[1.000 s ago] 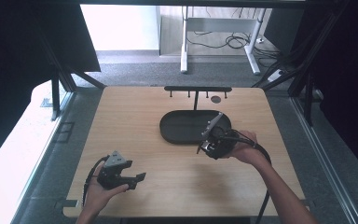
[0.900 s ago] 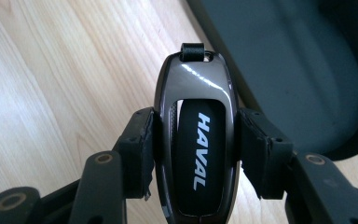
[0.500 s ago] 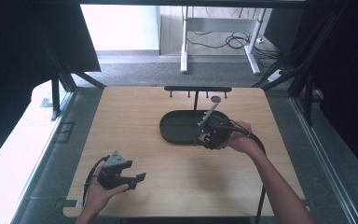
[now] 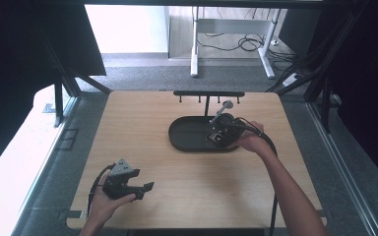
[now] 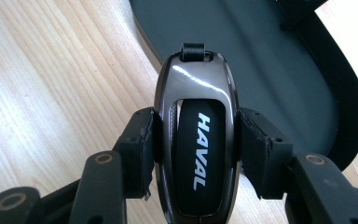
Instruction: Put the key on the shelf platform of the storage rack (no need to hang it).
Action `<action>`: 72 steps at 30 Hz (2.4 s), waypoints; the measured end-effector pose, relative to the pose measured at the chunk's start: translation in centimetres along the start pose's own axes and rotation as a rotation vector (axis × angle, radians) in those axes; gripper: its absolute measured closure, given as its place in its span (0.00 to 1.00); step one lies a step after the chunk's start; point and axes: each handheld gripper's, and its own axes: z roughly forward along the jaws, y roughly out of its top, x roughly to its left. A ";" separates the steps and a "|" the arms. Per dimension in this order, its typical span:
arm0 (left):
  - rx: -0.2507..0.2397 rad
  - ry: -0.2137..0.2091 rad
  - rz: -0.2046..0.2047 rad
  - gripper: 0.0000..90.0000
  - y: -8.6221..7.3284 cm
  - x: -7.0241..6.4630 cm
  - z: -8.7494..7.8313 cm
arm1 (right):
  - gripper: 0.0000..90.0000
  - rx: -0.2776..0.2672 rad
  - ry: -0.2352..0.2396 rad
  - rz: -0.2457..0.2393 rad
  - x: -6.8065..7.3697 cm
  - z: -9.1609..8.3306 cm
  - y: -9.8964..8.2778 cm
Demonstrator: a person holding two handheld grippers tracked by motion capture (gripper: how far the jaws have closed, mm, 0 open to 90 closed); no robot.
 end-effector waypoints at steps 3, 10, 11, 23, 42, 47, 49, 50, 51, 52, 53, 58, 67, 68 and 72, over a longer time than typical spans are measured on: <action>0.005 -0.002 0.001 0.29 0.0 0.0 0.1 | 0.55 0.003 0.004 0.003 -0.4 0.4 0.3; 0.014 -0.006 0.000 0.29 -0.1 0.2 0.4 | 0.55 0.003 0.000 -0.005 -1.1 1.2 1.1; 0.014 -0.005 -0.001 0.29 -0.1 0.1 0.4 | 0.55 0.004 0.000 -0.006 -1.2 1.3 1.2; 0.019 -0.006 -0.001 0.29 -0.2 0.3 0.4 | 0.55 0.006 0.022 -0.016 -1.5 2.5 2.9; 0.012 -0.004 -0.012 0.29 -0.2 0.6 0.2 | 0.55 0.008 0.029 -0.039 -2.6 3.3 5.4; 0.011 -0.004 -0.012 0.29 -0.2 0.6 0.2 | 0.55 0.031 0.036 -0.041 -2.6 4.3 5.4; 0.014 -0.004 -0.012 0.29 -0.2 0.7 0.2 | 0.55 0.028 0.045 -0.038 -2.7 4.8 5.4; 0.014 -0.004 -0.011 0.29 -0.2 0.7 0.2 | 0.55 0.028 0.045 -0.038 -2.7 4.8 5.4; 0.017 -0.004 -0.011 0.29 -0.2 0.7 0.2 | 0.55 0.034 0.046 -0.031 -2.7 5.1 5.4; 0.018 -0.005 -0.012 0.29 -0.3 0.7 0.2 | 0.55 0.034 0.046 -0.031 -2.7 5.1 5.4; 0.021 -0.005 -0.014 0.29 -0.3 0.7 0.3 | 0.55 0.039 0.042 -0.032 -2.8 5.4 5.3; 0.021 -0.003 -0.015 0.29 -0.3 0.7 0.3 | 0.55 0.033 0.053 -0.030 -3.0 6.3 4.9; 0.022 -0.004 -0.012 0.29 -0.3 0.7 0.4 | 0.55 0.045 0.051 -0.029 -3.1 7.4 4.6; 0.022 -0.005 -0.014 0.29 -0.3 0.7 0.5 | 0.55 0.048 0.047 -0.037 -3.2 7.4 4.6; 0.024 -0.005 -0.010 0.29 -0.3 0.7 0.5 | 0.55 0.043 0.043 -0.031 -3.4 7.6 4.2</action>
